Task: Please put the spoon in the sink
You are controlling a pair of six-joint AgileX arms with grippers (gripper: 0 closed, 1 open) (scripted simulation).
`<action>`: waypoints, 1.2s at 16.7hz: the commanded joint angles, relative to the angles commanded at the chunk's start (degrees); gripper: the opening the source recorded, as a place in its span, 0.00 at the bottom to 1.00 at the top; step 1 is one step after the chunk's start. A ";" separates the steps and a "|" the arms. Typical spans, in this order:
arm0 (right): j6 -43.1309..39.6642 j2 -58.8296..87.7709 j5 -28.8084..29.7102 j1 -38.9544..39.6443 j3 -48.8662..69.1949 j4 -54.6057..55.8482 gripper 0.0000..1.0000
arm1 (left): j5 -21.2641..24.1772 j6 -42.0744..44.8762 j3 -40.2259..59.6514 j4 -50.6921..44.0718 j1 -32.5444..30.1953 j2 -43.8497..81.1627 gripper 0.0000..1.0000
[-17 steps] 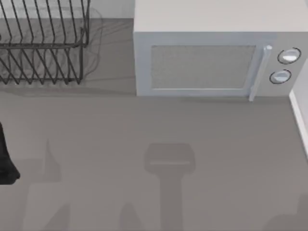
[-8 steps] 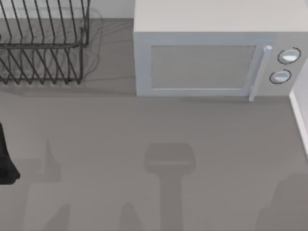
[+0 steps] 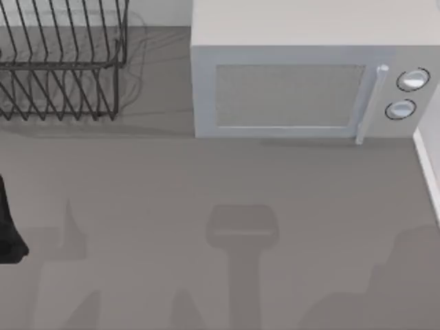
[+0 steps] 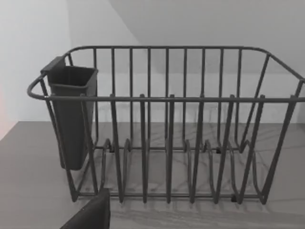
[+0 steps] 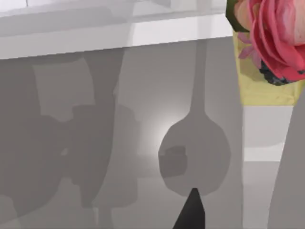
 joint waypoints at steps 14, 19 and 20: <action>13.45 52.88 1.85 13.39 78.68 -26.02 0.00 | 0.00 0.00 0.00 0.00 0.00 0.00 1.00; 17.15 64.14 2.57 17.59 95.95 -30.74 0.00 | 0.00 0.00 0.00 0.00 0.00 0.00 1.00; 17.57 65.23 2.67 18.08 97.60 -31.12 0.00 | 0.00 0.00 0.00 0.00 0.00 0.00 1.00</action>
